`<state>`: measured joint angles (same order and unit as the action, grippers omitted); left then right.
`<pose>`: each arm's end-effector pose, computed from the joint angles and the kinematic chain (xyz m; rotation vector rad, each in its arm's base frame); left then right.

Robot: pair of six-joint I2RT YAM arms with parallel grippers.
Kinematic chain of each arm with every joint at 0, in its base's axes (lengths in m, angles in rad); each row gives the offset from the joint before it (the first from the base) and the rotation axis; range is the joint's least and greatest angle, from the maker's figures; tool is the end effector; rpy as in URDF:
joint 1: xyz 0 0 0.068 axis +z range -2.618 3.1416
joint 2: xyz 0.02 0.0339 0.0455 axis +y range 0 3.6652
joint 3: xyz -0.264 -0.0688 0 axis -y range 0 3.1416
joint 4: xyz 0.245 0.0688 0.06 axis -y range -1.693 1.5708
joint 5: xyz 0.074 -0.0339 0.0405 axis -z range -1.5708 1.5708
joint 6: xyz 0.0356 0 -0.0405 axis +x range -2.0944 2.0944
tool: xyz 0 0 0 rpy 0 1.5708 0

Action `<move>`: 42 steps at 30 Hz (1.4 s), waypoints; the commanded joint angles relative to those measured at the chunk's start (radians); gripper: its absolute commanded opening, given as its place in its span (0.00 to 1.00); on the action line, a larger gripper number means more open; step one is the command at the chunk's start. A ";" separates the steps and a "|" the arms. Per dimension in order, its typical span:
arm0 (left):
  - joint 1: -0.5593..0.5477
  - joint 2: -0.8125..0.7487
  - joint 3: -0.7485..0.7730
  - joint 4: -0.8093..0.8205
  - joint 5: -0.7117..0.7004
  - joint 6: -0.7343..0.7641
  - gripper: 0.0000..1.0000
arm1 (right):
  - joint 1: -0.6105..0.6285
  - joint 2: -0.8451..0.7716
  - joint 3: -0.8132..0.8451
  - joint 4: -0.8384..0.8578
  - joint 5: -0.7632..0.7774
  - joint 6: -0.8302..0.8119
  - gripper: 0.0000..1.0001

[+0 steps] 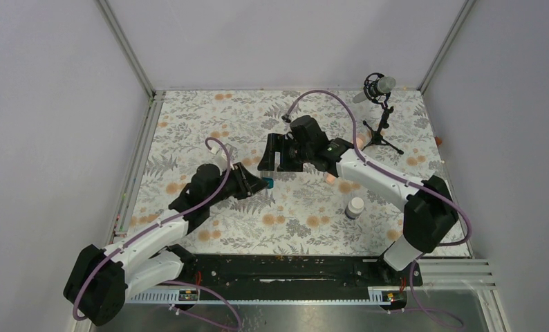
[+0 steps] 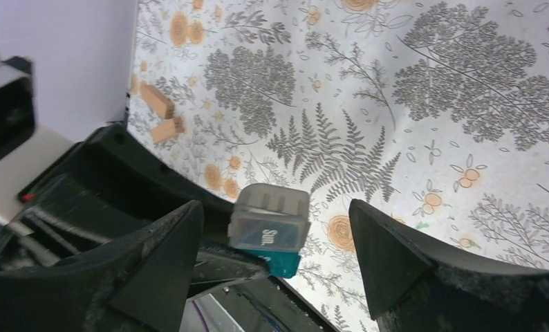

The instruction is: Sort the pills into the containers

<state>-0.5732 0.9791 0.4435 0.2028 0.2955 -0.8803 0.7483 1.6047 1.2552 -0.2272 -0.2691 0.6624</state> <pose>0.1760 -0.1260 0.2239 -0.1005 2.0968 -1.2203 0.2651 0.2590 0.2908 -0.2712 2.3221 1.0603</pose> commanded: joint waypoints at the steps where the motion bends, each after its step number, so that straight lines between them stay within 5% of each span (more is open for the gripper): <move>1: 0.005 -0.016 0.060 0.043 0.017 0.022 0.00 | 0.009 0.034 0.085 -0.102 0.051 -0.070 0.82; 17: 0.006 -0.022 0.065 0.046 0.006 -0.002 0.00 | -0.029 -0.138 -0.079 -0.128 0.114 -0.030 0.68; 25: 0.006 -0.020 0.066 0.058 0.023 -0.009 0.00 | -0.054 -0.172 -0.179 0.018 0.046 0.009 0.33; 35: 0.006 -0.019 0.066 0.058 0.031 -0.012 0.00 | -0.106 -0.221 -0.334 0.372 -0.098 0.125 0.56; 39: 0.006 -0.018 0.066 0.060 0.035 -0.016 0.00 | -0.117 -0.213 -0.368 0.473 -0.145 0.167 0.56; 42: 0.007 -0.018 0.067 0.063 0.038 -0.019 0.00 | -0.123 -0.199 -0.375 0.502 -0.165 0.184 0.45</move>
<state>-0.5701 0.9768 0.4652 0.1902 0.3031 -0.8909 0.6373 1.4162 0.8848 0.1345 -0.3679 0.7998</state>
